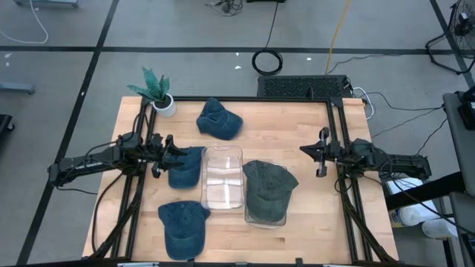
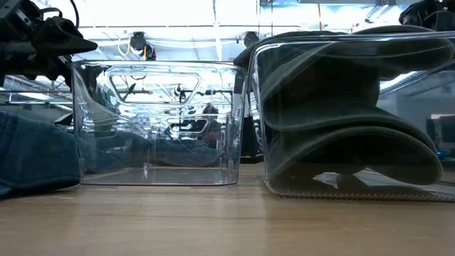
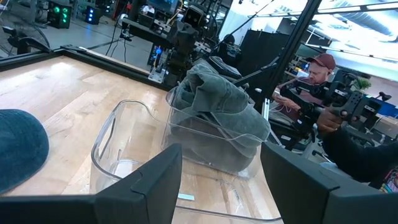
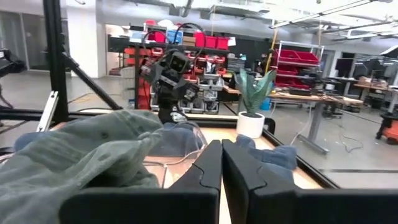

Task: Pick & Place hat
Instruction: Put the middle blue cap into the left transparent bin

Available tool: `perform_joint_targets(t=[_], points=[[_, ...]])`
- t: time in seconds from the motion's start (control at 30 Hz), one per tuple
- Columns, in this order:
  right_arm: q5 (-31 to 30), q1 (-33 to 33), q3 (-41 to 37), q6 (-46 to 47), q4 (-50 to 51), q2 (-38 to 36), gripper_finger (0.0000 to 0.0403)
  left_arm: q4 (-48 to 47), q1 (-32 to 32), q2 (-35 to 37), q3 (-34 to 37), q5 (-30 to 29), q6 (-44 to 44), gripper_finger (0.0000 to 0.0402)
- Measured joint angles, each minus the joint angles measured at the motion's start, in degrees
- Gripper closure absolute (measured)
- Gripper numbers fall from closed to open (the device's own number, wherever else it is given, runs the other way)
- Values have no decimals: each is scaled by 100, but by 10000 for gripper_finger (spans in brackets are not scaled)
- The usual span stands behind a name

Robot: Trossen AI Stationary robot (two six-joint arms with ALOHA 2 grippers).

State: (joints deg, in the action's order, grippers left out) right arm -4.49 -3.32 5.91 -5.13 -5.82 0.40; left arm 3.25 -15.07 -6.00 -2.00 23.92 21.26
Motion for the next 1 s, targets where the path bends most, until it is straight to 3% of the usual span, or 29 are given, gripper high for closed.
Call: perform_joint_targets(t=[1.0], points=[[215, 1, -354, 510, 327, 3, 403, -2, -1, 2, 0, 0, 0, 174]])
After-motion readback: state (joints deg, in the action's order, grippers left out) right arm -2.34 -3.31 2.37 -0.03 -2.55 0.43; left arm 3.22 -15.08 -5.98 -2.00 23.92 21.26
